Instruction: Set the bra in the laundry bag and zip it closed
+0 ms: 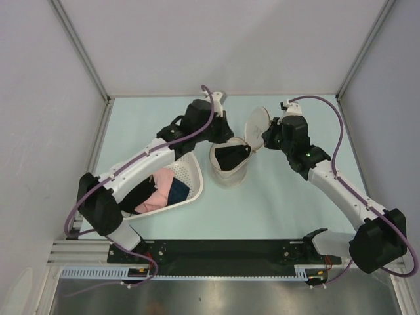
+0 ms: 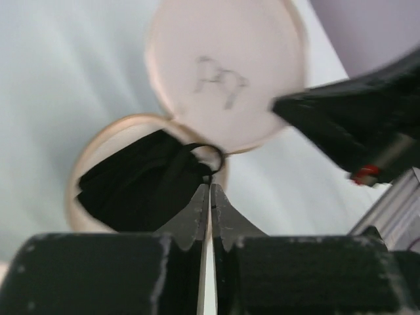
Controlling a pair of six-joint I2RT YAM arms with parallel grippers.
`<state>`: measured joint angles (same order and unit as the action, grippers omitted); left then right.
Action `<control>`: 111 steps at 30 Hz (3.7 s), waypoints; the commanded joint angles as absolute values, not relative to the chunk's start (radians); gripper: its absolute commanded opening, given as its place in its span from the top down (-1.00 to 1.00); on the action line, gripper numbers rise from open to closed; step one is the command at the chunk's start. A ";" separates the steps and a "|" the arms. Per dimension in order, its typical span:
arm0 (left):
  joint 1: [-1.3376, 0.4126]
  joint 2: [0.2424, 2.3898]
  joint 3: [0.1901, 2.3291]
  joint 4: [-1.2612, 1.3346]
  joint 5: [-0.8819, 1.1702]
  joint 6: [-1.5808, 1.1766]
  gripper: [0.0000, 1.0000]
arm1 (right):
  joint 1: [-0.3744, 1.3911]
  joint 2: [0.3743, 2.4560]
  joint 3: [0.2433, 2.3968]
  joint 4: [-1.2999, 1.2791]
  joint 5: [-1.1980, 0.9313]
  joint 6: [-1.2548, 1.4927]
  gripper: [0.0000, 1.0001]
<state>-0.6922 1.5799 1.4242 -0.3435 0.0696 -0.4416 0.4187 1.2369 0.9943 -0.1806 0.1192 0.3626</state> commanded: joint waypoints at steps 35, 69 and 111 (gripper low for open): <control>-0.631 1.563 1.399 -0.202 0.434 -0.909 -0.42 | 0.583 0.991 0.864 0.038 0.147 0.060 1.00; -0.561 1.693 1.356 0.247 0.729 -0.977 0.99 | 0.622 0.911 0.891 -0.340 0.140 0.319 -0.44; -0.377 1.845 1.166 0.593 1.125 -1.051 1.00 | 0.117 1.574 0.614 0.735 -0.830 0.897 0.47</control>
